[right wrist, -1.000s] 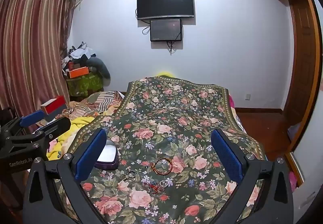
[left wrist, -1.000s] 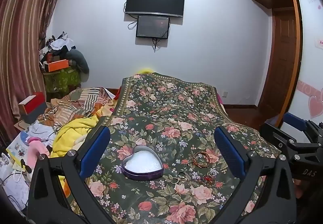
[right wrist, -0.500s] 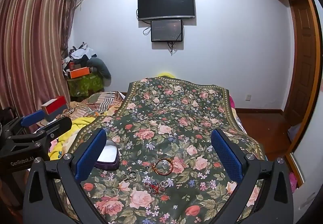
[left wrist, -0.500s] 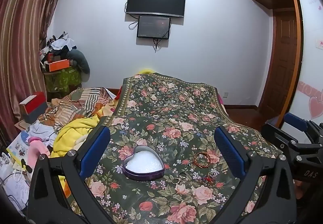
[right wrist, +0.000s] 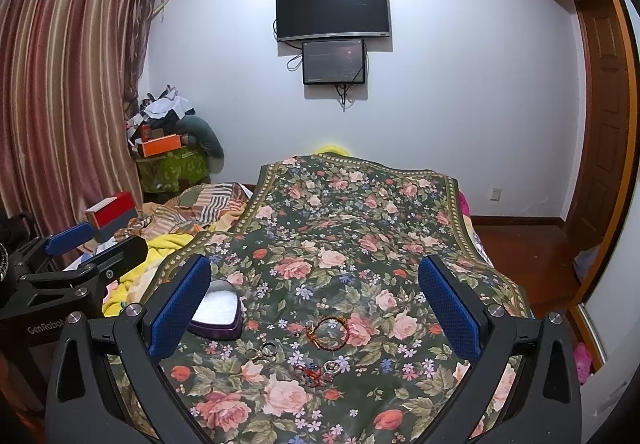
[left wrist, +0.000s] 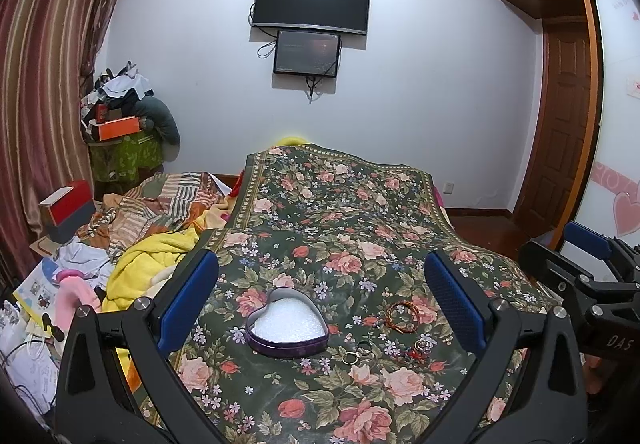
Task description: Organize jewelry
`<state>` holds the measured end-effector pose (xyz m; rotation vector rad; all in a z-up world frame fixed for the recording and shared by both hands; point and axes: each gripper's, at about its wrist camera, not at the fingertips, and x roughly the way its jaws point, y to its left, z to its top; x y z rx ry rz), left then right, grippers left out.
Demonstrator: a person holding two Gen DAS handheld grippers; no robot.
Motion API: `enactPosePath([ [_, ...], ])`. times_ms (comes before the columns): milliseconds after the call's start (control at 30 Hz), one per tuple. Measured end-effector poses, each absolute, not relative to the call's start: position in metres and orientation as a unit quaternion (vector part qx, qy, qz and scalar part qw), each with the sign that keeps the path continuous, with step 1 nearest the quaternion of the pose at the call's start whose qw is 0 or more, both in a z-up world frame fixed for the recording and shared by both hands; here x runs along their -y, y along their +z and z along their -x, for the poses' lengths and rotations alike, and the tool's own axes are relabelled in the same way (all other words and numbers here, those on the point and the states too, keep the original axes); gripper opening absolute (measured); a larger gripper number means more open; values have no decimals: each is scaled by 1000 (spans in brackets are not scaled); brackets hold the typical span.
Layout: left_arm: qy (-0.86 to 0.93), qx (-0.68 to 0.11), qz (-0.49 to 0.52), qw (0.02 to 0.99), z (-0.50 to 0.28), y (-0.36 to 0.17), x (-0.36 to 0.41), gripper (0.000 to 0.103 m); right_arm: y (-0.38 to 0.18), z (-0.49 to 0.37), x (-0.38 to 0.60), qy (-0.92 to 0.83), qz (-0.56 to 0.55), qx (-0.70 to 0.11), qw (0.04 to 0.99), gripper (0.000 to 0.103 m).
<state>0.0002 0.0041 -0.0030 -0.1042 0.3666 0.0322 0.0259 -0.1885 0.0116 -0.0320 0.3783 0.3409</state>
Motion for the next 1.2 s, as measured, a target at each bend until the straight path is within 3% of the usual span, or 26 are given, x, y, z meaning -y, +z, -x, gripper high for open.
enactPosePath([
  [1200,25,-183,62,981,-2,-7,-16,103,8,-30,177,178,12,-194,965,103],
])
